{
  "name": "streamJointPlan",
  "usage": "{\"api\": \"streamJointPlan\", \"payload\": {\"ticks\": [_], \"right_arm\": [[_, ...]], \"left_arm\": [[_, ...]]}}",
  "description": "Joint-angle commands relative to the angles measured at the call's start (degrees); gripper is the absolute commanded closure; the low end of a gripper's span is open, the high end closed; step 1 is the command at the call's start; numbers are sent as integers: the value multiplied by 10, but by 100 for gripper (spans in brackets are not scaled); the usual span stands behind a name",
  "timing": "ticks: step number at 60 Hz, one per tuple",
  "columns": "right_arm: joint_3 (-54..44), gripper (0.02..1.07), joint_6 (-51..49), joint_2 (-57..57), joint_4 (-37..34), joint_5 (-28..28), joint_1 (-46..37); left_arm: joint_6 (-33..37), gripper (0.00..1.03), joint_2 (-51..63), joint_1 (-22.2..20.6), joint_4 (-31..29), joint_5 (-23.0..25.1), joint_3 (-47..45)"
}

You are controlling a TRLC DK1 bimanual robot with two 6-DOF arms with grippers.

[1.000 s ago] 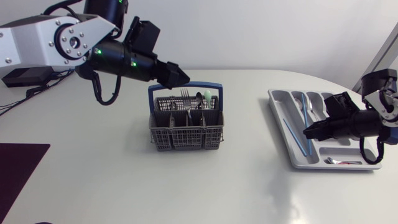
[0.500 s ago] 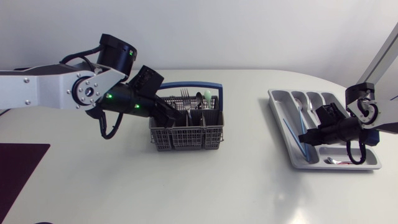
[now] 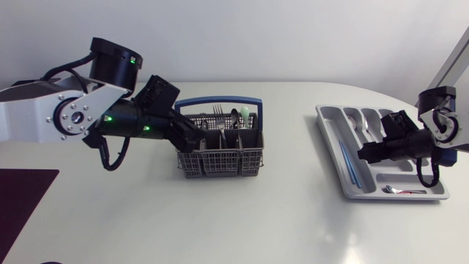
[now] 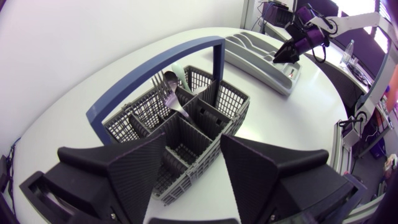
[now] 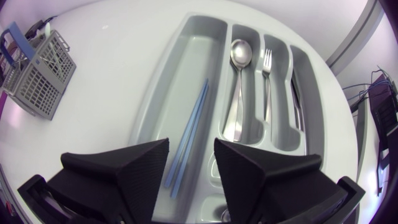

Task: Unload the cutlery basket into the drawer organizer.

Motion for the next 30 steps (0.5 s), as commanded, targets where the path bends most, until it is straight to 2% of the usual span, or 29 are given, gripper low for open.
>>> {"api": "streamJointPlan", "payload": {"ticks": [1,6,15,27,30], "right_arm": [[-23,34,14,-55,3,-12,23],[-32,34,15,-103,-6,-38,60],[-30,34,35,-149,-14,-39,157],[13,34,91,-105,10,-39,248],[32,35,102,-82,11,-38,262]], "left_arm": [[20,41,-33,9,-6,-5,-32],[32,41,-61,13,-13,-5,-57],[65,41,-107,14,-12,-21,-118],[96,46,-138,18,-12,-23,-168],[105,52,-138,19,-8,-26,-180]]}}
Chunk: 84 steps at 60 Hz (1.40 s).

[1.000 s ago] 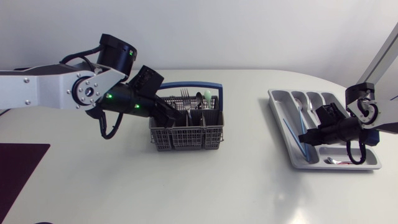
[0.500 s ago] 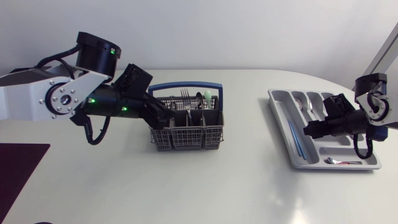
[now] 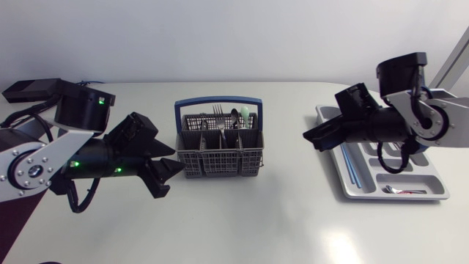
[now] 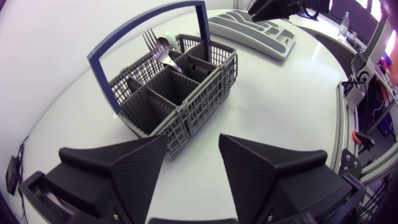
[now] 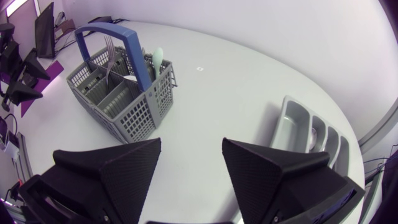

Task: Unload the cutlery basket into the drawer organizer.

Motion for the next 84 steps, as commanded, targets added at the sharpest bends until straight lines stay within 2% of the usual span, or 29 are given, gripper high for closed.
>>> {"api": "streamJointPlan", "payload": {"ticks": [1,3,5,8,15,19,28,34,41,42,46,55,60,71,84], "right_arm": [[38,35,38,43,10,-3,22],[52,39,47,58,10,-3,29],[69,49,51,73,10,-2,40],[90,58,58,92,10,-3,47],[142,76,69,145,9,-3,57],[178,88,80,179,6,-24,57],[264,91,104,248,-13,-61,55],[311,93,109,288,-33,-90,58],[346,93,119,319,-46,-104,66],[353,93,119,326,-52,-113,66],[359,93,118,331,-61,-133,66],[338,93,104,326,-72,-175,68],[296,93,77,291,-78,-195,72],[218,93,49,222,-86,-206,84],[142,93,49,154,-91,-208,142]], "left_arm": [[27,53,-8,6,3,-7,-28],[29,56,-7,6,10,-11,-37],[32,58,-4,6,23,-13,-47],[36,63,1,6,39,-20,-56],[43,69,29,6,77,-33,-68],[47,75,41,6,89,-33,-71],[49,81,73,3,129,-41,-76],[53,89,110,1,163,-46,-77],[52,89,150,6,212,-49,-76],[52,93,163,7,227,-50,-73],[51,94,179,8,249,-53,-69],[47,95,211,9,298,-64,-61],[47,96,225,18,318,-69,-58],[49,96,238,46,330,-69,-44],[49,96,254,58,334,-68,-22]]}}
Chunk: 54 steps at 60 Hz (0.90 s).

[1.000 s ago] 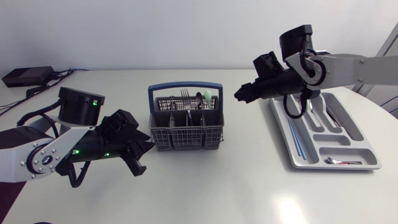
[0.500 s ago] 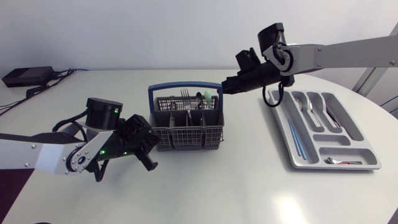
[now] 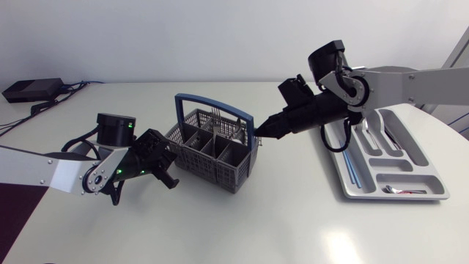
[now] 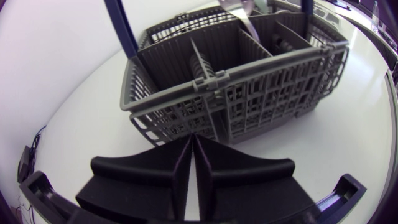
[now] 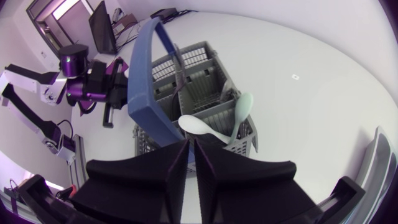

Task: Unload the cutlery basket into the drawer organizer.

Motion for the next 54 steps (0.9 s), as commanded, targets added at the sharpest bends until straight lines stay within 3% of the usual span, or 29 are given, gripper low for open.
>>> {"api": "streamJointPlan", "payload": {"ticks": [1,9,19,22,28,32,39,54], "right_arm": [[-34,93,-7,-24,-9,-15,34],[-61,93,1,-53,-11,1,69],[-83,91,15,-81,-8,78,78],[-87,85,19,-93,-8,87,75],[-92,61,21,-119,-8,132,75],[-86,55,22,-125,-5,160,78],[-62,54,20,-117,0,175,76],[-18,51,-9,-52,46,180,74]], "left_arm": [[9,96,16,1,11,7,24],[10,96,28,3,11,9,40],[8,95,42,-1,6,10,54],[8,93,39,0,1,10,53],[7,80,24,5,-19,12,47],[6,74,2,8,-40,19,42],[4,66,-57,8,-88,33,36],[-13,60,-136,-31,-173,43,48]]}}
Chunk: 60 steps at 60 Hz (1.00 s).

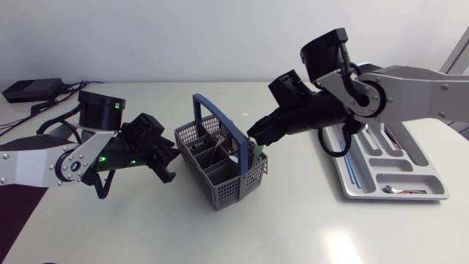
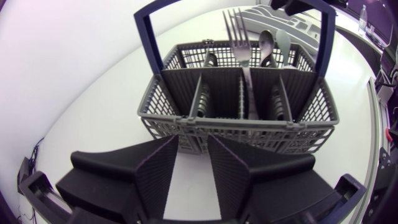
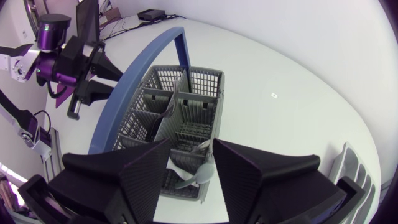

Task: Unload the cutlery basket into the drawer organizer.

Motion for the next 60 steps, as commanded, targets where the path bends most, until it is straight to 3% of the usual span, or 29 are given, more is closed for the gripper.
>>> {"api": "streamJointPlan", "payload": {"ticks": [1,24,60], "right_arm": [[25,51,-15,35,13,4,-2],[113,51,-38,125,18,-40,-6],[146,52,-35,171,10,-88,-4]], "left_arm": [[-12,60,-26,-18,-24,6,11],[-36,58,-60,-48,-90,7,39],[-42,58,-62,-58,-95,12,46]]}}
